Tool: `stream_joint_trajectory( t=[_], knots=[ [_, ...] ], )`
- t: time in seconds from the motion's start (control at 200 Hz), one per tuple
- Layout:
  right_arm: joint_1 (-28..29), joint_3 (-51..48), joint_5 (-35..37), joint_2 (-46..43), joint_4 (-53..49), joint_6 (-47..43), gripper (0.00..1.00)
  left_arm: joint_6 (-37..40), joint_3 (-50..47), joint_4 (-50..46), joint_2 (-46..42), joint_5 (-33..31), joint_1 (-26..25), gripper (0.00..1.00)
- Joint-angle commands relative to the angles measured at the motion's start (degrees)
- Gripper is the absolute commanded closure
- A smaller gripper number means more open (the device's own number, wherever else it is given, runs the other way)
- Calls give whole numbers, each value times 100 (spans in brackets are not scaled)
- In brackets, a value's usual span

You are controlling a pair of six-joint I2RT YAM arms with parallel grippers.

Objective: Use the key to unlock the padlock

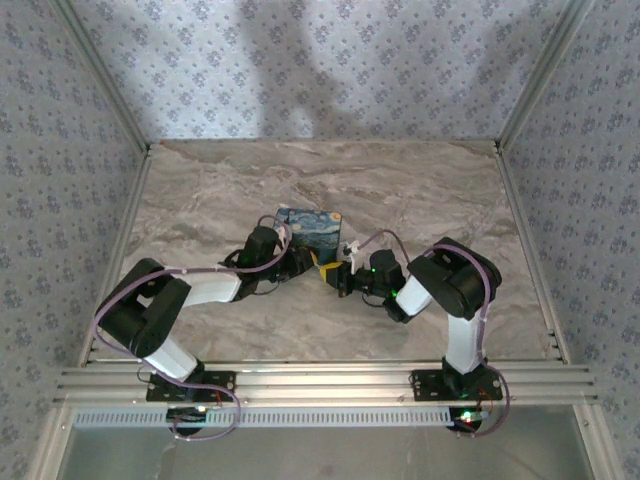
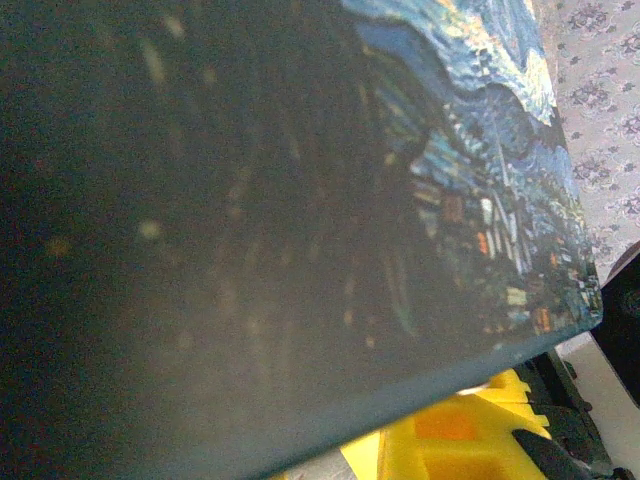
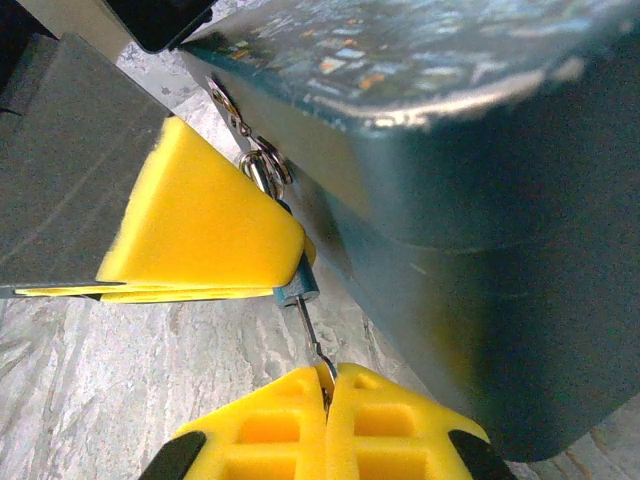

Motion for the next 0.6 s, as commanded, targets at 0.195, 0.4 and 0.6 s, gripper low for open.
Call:
stream_joint_trajectory(
  t=[0.195,0.4,0.6],
  knots=[
    [67,155,-210,-14,330,-286,100,-83,211,162,-132,437,-178,79],
    [70,216,-165,-35,183,-499,100,-79,233,134,-129,440,-199,79],
    [53,287,-85,23,69,-674,100,-70,248,83,-128,440,-216,79]
  ],
)
